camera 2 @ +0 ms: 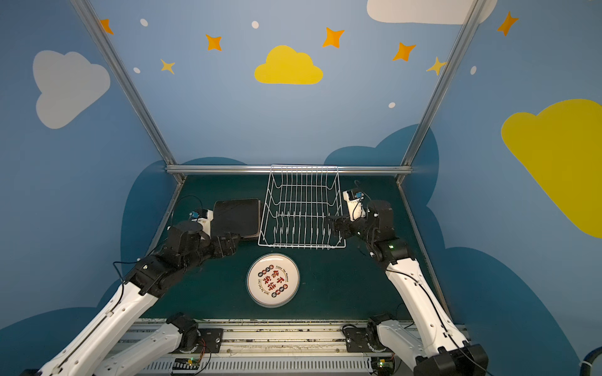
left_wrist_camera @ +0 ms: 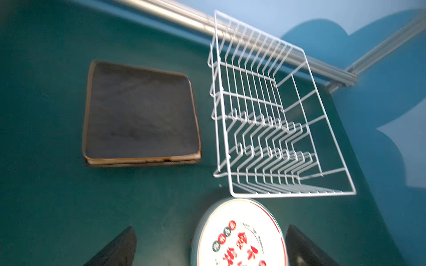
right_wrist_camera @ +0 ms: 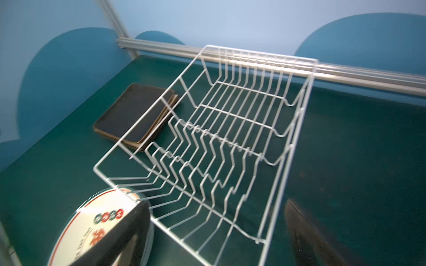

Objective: Unload the plates from the dish rack
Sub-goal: Reset both arms

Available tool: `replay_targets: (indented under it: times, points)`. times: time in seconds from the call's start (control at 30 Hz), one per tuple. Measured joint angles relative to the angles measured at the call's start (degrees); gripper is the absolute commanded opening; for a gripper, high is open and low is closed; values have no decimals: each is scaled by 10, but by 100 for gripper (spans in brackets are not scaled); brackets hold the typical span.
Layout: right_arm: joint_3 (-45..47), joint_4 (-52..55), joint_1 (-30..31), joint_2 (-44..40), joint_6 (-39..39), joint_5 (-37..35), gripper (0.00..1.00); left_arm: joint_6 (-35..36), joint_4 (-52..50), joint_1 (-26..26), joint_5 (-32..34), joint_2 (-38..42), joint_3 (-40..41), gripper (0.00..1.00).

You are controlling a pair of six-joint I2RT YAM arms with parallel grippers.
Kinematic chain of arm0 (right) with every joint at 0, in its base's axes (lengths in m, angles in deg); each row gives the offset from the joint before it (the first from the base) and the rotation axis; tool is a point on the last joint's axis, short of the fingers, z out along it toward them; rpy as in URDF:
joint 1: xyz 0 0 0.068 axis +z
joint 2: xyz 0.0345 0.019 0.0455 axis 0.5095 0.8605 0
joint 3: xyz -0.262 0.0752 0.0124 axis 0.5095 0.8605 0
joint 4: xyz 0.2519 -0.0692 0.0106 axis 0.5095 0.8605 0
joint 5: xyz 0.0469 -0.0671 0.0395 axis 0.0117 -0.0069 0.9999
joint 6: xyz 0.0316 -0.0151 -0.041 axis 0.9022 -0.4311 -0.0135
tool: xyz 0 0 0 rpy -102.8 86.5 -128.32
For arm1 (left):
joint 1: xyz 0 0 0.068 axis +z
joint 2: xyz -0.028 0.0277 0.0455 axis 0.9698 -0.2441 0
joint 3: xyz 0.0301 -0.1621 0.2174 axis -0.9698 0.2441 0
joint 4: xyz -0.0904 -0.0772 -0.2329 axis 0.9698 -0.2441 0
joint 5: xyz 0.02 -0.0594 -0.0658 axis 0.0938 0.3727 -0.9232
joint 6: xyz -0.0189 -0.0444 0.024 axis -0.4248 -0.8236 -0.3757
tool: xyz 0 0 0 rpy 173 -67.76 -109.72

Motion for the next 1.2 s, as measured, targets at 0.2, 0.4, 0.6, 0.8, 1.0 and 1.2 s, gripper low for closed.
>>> replay_targets:
  times: [0.2,0.4,0.6,0.8,1.0,1.2]
  points:
    - [61,-59,-56,-35,19,-143,93,44,73,37,166,34,100,100]
    - [150,-120,-126,-34,77,-244,93,87,183,82,258,26,221,100]
    - [274,-228,-191,-16,135,-289,93,89,270,132,277,-35,268,100]
    - [305,-281,-212,47,149,-295,93,92,340,165,282,-116,264,100]
    - [281,-299,-215,111,155,-280,92,109,449,187,264,-176,292,100]
    - [243,-303,-215,162,128,-243,92,134,536,211,236,-226,307,100]
